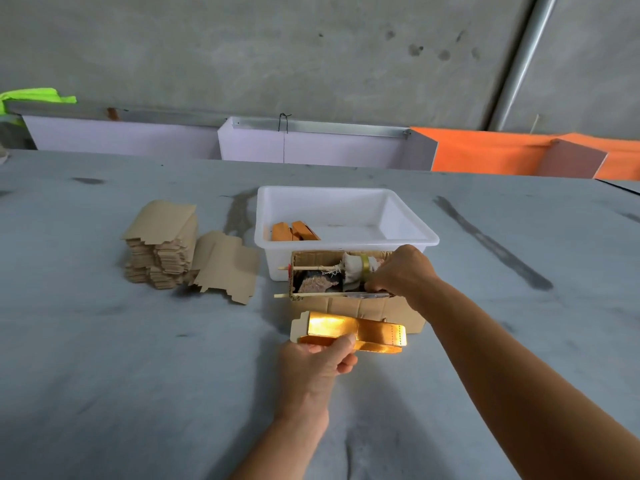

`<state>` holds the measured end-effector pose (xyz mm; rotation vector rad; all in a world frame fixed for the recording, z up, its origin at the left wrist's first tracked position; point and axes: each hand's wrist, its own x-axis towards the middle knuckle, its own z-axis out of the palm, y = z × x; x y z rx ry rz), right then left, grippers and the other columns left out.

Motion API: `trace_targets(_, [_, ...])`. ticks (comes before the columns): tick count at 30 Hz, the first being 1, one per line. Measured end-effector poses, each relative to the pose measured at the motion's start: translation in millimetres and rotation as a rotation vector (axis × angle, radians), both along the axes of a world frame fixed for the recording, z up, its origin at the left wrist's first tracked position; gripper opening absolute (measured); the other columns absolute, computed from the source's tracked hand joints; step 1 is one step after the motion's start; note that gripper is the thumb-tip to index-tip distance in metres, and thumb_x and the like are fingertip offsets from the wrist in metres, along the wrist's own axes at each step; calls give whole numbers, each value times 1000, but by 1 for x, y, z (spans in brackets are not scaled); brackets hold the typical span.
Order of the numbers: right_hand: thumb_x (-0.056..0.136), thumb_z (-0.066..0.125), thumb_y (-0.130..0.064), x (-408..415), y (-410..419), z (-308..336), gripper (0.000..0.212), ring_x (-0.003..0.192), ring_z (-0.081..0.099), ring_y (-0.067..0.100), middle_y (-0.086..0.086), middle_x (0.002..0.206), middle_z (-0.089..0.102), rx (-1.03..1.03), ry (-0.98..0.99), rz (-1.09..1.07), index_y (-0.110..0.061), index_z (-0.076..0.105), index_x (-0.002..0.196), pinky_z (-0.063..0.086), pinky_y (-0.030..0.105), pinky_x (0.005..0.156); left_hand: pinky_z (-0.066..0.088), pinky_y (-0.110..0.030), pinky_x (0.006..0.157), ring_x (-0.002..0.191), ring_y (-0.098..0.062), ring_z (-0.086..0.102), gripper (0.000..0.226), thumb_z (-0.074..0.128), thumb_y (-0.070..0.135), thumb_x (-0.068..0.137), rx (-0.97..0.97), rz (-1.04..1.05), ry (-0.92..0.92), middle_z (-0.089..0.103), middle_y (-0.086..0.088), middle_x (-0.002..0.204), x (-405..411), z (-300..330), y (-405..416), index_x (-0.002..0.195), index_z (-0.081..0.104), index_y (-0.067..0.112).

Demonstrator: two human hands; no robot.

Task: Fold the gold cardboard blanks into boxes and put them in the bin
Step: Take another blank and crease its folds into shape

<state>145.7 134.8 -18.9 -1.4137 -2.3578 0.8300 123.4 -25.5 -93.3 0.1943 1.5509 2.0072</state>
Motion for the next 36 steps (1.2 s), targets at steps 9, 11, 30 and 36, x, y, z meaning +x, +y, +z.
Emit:
trace_targets(9, [70, 62, 4, -2, -1, 17, 6, 52, 53, 19, 9, 56, 57, -74, 25, -19, -1, 63, 72, 45, 24, 52, 51, -20, 48, 44, -12, 58, 21, 73, -6, 73, 29, -3, 88, 64, -2, 52, 3, 10, 5, 59, 66, 8])
trace_targets(11, [68, 61, 8, -2, -2, 20, 11, 56, 53, 23, 11, 57, 55, -74, 25, -33, -3, 57, 65, 47, 28, 58, 50, -18, 48, 46, -11, 60, 21, 72, -6, 73, 25, -3, 116, 65, -1, 53, 2, 12, 7, 60, 68, 11])
trace_targets(30, [69, 77, 0, 39, -36, 5, 21, 55, 55, 18, 7, 60, 61, -286, 447, -98, -10, 60, 63, 33, 24, 44, 55, -33, 78, 73, -22, 69, 11, 78, 3, 72, -10, 20, 112, 73, -3, 72, -6, 1, 19, 72, 71, 11])
trace_targets(36, [70, 80, -6, 49, -53, 1, 22, 58, 60, 17, 7, 70, 65, -301, 517, -110, -15, 59, 68, 37, 23, 46, 45, -20, 60, 77, -28, 70, 14, 82, 11, 70, -80, 42, 78, 71, -7, 71, -5, 0, 20, 67, 68, 10])
